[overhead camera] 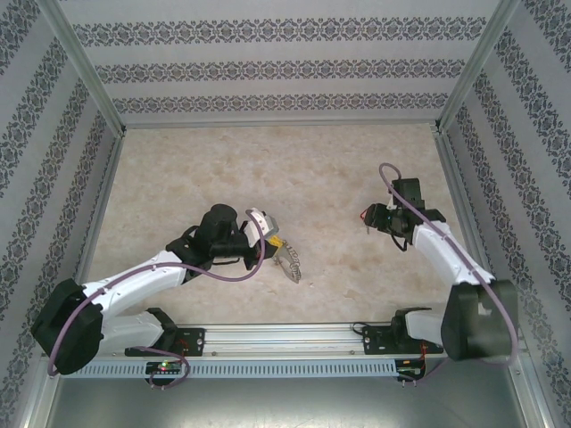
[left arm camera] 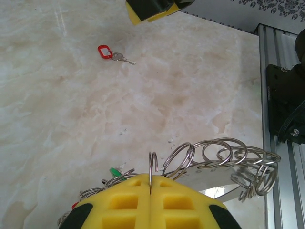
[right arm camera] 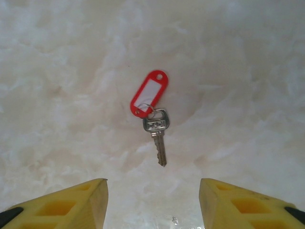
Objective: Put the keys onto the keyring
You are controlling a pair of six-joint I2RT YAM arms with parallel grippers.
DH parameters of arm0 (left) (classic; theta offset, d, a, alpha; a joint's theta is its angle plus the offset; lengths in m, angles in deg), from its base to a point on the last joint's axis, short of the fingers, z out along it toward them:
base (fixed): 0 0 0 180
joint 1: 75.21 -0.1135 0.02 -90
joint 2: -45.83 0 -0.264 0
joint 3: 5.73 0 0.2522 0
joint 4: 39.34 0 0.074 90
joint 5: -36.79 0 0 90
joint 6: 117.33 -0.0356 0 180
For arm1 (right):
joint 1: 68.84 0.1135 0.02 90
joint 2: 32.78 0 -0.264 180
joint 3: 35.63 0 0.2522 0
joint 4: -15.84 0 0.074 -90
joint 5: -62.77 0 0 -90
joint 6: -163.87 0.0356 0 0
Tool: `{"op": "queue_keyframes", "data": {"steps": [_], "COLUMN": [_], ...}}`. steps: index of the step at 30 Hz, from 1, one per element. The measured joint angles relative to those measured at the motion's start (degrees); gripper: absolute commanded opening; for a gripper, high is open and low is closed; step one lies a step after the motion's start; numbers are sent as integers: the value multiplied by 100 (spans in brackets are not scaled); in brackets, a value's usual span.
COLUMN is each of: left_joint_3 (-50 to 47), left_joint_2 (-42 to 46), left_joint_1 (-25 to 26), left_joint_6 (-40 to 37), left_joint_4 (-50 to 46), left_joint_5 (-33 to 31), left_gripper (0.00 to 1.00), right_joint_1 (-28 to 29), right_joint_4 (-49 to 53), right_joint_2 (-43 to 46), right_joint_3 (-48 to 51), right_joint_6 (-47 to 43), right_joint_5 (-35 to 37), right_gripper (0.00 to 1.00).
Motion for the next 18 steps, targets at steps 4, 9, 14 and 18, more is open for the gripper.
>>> {"op": "queue_keyframes", "data": {"steps": [4, 9, 14, 18], "left_joint_3": [4, 20, 22, 31], "left_joint_2": [50, 50, 50, 50], "left_joint_1": [0, 0, 0, 0], "left_joint_6": [-2, -4, -4, -4], "left_joint_4": [-2, -37, -55, -59], "left_joint_5": [-24, -48, -144, -177], "left_gripper": [0, 0, 0, 0], "right_joint_1": [-85, -85, -83, -83], "right_joint_4": [131, 295, 380, 483], "right_joint_2": [-763, -1692, -2406, -2789], "right_joint_3": [-487, -1134, -1644, -1958], "right_joint_6": [-35, -168, -365, -501], "right_joint_5": [-153, -339, -413, -492], "right_gripper": [38, 30, 29, 29]}}
